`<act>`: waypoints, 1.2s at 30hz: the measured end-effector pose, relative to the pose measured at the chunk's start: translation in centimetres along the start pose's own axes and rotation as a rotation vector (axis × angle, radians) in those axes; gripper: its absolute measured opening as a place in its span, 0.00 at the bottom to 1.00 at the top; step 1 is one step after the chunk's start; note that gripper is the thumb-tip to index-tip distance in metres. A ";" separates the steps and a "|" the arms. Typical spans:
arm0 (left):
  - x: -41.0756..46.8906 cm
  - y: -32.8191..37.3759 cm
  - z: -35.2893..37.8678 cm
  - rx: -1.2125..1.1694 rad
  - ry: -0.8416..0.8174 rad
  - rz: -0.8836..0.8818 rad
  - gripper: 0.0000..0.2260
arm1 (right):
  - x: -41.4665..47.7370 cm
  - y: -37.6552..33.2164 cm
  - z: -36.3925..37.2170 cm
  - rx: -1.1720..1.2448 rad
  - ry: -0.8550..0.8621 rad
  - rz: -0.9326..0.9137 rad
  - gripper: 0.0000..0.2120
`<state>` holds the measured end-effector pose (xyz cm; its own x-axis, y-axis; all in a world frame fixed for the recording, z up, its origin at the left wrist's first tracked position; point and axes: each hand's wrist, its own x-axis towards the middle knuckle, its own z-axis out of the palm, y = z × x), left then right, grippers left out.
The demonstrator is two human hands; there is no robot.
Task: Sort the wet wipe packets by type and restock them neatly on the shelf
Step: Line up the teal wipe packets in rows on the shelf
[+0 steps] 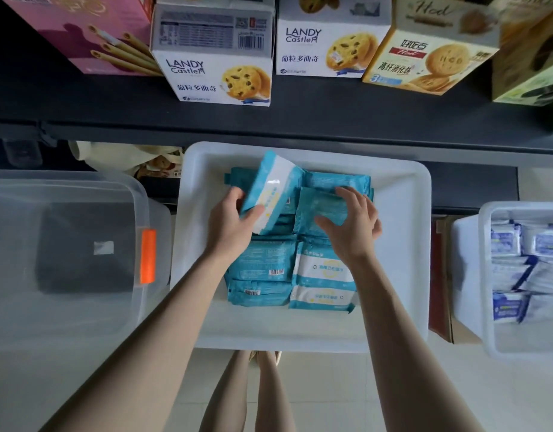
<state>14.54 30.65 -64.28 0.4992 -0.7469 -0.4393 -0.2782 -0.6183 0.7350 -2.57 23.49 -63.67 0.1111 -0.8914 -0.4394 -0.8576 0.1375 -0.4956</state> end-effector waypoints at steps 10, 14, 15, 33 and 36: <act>-3.2 1.2 -0.3 -0.387 0.132 -0.188 0.10 | 0.1 -0.7 -2.2 0.028 0.049 -0.069 0.12; -7.1 4.7 -3.9 -0.498 0.192 -0.159 0.11 | -4.5 -4.2 -6.3 0.458 -0.005 -0.088 0.09; -8.5 5.7 -5.3 -0.530 0.194 -0.148 0.12 | -6.3 -5.4 -7.4 0.584 -0.034 -0.094 0.10; -28.4 19.8 -41.4 -0.908 0.137 0.346 0.23 | -32.6 -38.2 -19.2 1.031 -0.133 -0.618 0.12; -28.7 20.0 -48.3 -0.897 0.092 0.431 0.24 | -35.7 -44.1 -17.7 1.014 -0.064 -0.712 0.07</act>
<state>34.27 51.51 -12.04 0.5740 -0.8184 -0.0291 0.2529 0.1434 0.9568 22.35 41.61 -12.89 0.4412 -0.8859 0.1433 0.1758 -0.0713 -0.9818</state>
